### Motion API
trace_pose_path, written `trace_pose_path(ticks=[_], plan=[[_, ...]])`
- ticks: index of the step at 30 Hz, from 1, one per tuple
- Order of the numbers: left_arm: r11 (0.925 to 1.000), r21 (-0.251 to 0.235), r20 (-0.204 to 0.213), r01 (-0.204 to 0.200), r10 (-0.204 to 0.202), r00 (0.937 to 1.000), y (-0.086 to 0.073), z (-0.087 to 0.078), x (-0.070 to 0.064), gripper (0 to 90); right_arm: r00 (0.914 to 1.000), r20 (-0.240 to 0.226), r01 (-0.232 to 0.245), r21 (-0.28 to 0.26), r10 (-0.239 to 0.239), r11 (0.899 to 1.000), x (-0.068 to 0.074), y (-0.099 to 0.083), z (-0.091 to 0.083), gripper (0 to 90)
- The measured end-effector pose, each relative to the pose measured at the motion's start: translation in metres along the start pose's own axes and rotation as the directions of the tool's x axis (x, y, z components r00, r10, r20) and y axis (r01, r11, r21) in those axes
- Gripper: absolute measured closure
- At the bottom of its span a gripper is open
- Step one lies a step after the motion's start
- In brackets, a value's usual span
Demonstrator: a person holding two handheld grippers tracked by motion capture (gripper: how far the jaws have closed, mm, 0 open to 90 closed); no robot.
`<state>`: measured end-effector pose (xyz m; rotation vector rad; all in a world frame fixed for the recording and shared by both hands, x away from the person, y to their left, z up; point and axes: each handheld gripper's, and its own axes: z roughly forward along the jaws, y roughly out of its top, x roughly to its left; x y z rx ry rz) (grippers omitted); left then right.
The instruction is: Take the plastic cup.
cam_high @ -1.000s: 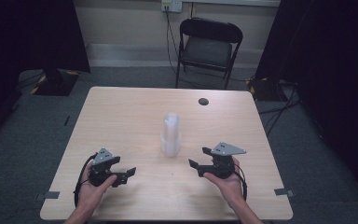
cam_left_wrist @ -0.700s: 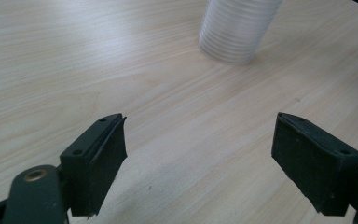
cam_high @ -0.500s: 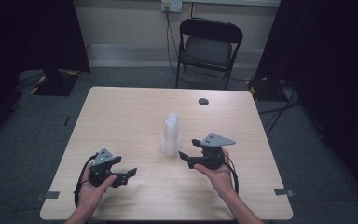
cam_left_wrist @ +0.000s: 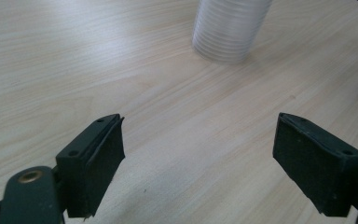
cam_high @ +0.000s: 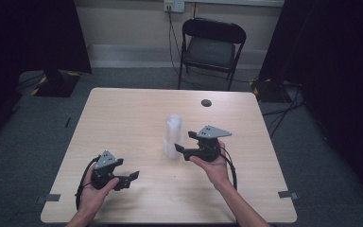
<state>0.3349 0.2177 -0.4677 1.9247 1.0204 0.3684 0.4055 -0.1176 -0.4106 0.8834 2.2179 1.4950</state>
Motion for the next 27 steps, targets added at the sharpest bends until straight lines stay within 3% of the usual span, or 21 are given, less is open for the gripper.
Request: trace_pose_path(ticks=[8,27], plan=[[1.0000,0.002,0.000,-0.002,0.002,1.0000,0.000,0.000,0.000,17.0,0.9999,0.002,0.012,-0.011,-0.012,1.000,-0.002,0.015,0.011,19.2],[1.0000,0.005,0.004,-0.002,0.002,1.0000,-0.001,0.001,-0.001,17.4,0.9999,0.011,0.008,-0.015,-0.008,1.000,-0.009,0.021,0.043,21.5]])
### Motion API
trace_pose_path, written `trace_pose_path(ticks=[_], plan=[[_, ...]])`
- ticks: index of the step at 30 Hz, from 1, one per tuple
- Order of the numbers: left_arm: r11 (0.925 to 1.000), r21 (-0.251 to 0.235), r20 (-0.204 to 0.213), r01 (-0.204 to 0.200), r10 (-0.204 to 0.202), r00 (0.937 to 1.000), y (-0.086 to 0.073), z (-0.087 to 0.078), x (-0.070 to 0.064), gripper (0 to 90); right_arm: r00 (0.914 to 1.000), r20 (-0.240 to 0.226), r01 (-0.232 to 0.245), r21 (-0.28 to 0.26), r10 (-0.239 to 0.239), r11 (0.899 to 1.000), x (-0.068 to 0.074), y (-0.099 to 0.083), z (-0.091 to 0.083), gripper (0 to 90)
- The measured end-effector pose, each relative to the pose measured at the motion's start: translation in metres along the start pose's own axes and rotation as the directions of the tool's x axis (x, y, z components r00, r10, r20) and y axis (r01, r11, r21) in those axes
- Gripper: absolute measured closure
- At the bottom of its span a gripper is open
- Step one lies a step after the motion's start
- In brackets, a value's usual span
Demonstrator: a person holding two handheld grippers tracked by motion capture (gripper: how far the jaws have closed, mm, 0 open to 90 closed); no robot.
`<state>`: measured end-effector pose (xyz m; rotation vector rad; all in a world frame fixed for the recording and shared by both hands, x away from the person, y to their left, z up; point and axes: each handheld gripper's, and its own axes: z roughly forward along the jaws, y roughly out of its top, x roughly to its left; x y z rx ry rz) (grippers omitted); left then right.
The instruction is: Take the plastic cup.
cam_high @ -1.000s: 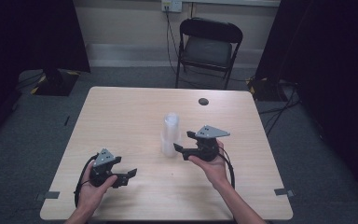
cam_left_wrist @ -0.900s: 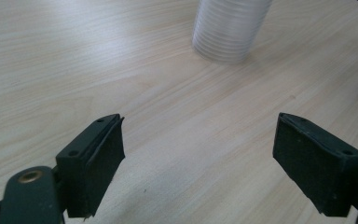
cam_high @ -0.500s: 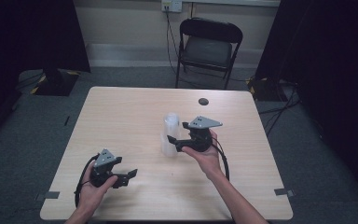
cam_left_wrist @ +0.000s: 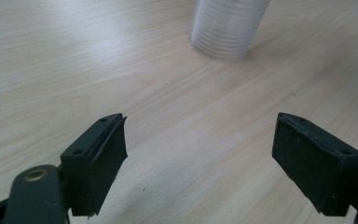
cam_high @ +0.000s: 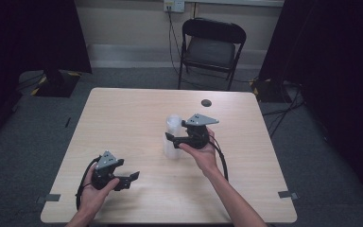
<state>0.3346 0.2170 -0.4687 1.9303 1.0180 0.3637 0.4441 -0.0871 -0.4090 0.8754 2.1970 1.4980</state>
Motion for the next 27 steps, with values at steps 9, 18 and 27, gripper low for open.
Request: trace_pose_path(ticks=[9,18,27], plan=[[1.0000,0.005,-0.006,-0.003,0.003,1.0000,0.000,0.000,0.001,18.0,1.0000,-0.008,0.004,0.019,-0.004,1.000,0.001,-0.004,0.012,23.2],[1.0000,0.006,-0.008,0.000,0.000,1.0000,0.000,0.000,0.001,18.0,0.9999,-0.004,0.009,0.024,-0.009,1.000,0.003,-0.001,0.018,23.4],[0.9999,0.011,-0.009,-0.003,0.003,1.0000,0.000,0.000,0.002,18.2,1.0000,0.004,0.006,0.017,-0.006,1.000,0.004,-0.001,0.020,28.7]])
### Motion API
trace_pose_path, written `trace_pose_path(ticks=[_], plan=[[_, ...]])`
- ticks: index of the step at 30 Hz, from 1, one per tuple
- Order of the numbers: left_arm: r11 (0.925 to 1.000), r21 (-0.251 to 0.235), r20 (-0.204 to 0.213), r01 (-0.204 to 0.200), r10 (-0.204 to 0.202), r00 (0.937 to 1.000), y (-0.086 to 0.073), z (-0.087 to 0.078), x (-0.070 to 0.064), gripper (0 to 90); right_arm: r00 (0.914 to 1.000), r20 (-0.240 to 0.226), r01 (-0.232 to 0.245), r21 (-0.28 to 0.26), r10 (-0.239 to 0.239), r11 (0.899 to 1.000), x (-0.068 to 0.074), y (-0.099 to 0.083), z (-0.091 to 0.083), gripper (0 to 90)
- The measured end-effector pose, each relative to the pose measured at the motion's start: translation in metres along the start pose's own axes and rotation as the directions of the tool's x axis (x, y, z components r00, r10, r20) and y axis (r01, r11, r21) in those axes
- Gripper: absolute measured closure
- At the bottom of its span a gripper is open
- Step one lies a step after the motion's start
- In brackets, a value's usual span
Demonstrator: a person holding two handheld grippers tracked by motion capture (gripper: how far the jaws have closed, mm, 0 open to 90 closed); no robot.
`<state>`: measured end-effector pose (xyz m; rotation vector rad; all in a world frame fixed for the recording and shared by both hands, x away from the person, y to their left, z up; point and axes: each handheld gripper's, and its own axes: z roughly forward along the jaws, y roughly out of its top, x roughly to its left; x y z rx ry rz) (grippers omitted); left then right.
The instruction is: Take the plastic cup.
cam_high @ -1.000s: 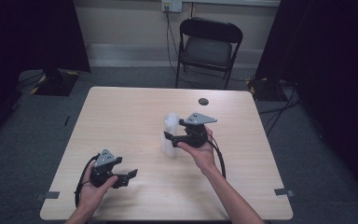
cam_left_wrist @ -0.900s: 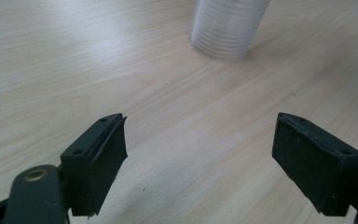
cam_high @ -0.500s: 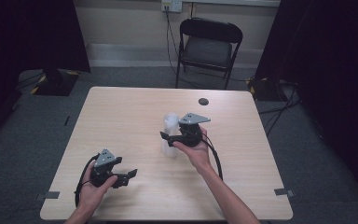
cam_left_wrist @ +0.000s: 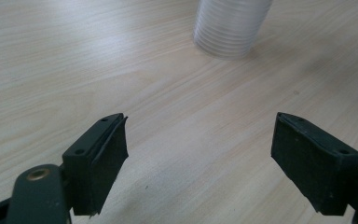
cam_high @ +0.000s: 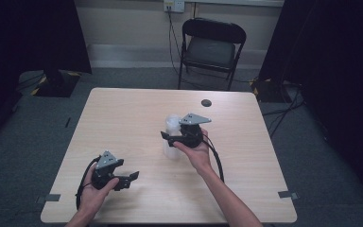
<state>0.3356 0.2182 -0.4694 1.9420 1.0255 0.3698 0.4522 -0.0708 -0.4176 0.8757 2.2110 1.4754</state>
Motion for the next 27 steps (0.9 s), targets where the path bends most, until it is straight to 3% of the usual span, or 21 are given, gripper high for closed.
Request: trace_pose_path(ticks=[27], plan=[[0.9999,0.012,0.006,-0.011,0.011,0.9999,-0.0005,0.0024,-0.0022,18.2,0.9996,-0.016,-0.024,-0.024,0.024,0.999,-0.0021,0.0040,-0.0051,31.9]])
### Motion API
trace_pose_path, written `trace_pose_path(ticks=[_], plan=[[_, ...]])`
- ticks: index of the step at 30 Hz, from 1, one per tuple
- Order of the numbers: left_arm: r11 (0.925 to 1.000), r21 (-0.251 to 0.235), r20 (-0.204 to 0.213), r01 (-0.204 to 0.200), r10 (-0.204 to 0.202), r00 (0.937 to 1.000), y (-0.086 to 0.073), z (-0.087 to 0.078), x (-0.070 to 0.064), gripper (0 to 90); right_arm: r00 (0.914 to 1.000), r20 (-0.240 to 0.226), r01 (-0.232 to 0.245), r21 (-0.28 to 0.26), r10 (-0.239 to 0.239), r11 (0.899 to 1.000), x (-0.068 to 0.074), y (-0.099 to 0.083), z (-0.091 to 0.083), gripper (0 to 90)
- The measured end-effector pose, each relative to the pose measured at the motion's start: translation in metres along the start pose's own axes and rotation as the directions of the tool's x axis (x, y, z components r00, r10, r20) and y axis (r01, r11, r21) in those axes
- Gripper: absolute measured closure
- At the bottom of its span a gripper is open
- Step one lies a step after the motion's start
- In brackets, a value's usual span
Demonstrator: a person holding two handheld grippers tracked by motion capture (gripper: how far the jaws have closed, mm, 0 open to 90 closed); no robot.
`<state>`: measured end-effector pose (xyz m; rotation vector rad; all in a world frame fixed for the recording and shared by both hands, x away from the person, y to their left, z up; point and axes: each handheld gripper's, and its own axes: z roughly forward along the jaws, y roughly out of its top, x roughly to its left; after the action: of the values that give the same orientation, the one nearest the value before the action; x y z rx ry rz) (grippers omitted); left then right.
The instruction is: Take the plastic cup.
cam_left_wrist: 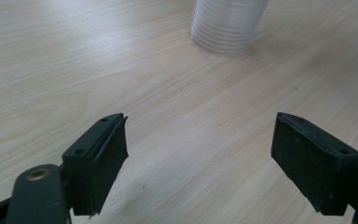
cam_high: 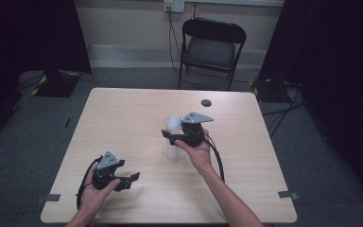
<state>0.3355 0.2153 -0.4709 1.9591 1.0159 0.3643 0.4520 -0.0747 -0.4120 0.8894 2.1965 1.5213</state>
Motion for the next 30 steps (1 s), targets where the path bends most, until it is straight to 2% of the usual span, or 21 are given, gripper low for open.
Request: trace_pose_path(ticks=[30], plan=[[0.9999,0.003,-0.002,-0.010,0.010,1.0000,0.000,0.001,-0.001,18.2,1.0000,0.005,0.005,-0.059,-0.005,0.998,0.002,0.012,-0.009,32.8]])
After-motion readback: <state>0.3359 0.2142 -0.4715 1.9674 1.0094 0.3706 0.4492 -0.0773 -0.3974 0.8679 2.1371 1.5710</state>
